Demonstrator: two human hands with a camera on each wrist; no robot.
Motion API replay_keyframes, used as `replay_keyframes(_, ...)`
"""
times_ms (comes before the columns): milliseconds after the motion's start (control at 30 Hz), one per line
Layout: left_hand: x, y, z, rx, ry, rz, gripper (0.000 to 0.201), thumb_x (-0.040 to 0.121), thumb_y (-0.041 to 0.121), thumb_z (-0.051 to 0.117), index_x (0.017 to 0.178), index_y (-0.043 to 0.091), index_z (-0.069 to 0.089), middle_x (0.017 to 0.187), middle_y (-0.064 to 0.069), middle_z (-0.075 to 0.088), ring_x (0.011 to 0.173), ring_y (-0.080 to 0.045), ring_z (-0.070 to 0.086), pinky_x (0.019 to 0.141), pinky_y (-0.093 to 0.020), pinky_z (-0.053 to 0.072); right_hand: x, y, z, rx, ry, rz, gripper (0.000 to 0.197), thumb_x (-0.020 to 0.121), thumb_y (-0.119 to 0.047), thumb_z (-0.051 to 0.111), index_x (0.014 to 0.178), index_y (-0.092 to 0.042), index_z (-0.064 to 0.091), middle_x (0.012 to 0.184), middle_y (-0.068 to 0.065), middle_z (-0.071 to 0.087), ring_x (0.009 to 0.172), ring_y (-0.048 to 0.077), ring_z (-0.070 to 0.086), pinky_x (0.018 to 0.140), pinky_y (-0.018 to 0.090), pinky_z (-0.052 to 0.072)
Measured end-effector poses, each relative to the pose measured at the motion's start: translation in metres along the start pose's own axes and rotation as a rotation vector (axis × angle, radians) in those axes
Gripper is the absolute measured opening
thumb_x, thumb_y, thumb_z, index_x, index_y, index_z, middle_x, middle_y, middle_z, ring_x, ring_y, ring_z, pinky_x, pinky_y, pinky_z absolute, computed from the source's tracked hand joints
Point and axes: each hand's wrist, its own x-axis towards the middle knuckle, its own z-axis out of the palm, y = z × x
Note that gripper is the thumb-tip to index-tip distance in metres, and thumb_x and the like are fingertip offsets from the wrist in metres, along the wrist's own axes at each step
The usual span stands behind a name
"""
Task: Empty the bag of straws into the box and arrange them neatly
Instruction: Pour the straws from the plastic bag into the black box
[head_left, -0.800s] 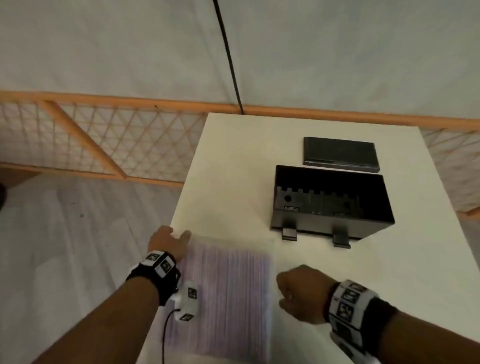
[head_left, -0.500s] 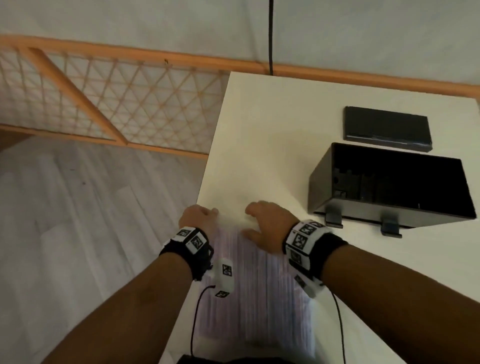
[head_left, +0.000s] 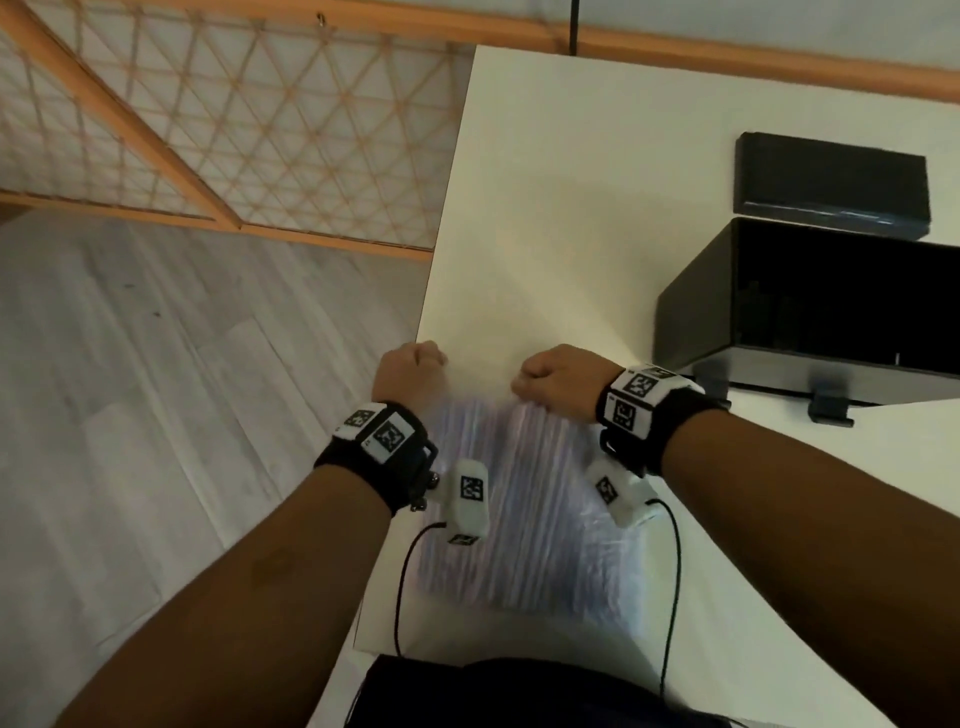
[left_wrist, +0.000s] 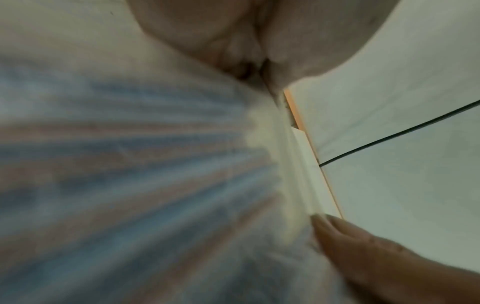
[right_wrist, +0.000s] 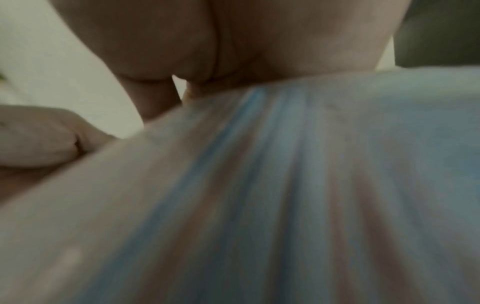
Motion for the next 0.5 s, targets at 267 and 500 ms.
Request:
replay_keyframes(267, -0.029, 0.035, -0.008, 0.263, -0.618, 0.418, 0.053, 0.096, 0.063, 0.047, 0.077, 0.016, 0.066, 0.067, 0.010, 0.064, 0.066, -0.006, 0.059, 0.071, -0.030, 0.044, -0.037, -0.024, -0.013, 0.025, 0.107, -0.067, 0.027, 0.087, -0.018, 0.062, 0.062, -0.026, 0.062, 0.058, -0.014, 0.058, 0.060, 0.003, 0.053, 0.056, 0.021, 0.039)
replay_keyframes(500, -0.043, 0.054, -0.017, 0.377, -0.452, 0.698, 0.035, 0.105, 0.025, 0.056, 0.070, 0.023, 0.062, 0.062, 0.010, 0.062, 0.057, 0.002, 0.055, 0.059, -0.012, 0.037, -0.091, 0.001, -0.037, -0.040, 0.277, -0.054, 0.031, 0.090, -0.033, 0.065, 0.064, -0.016, 0.068, 0.058, -0.009, 0.062, 0.056, 0.001, 0.054, 0.059, 0.020, 0.046)
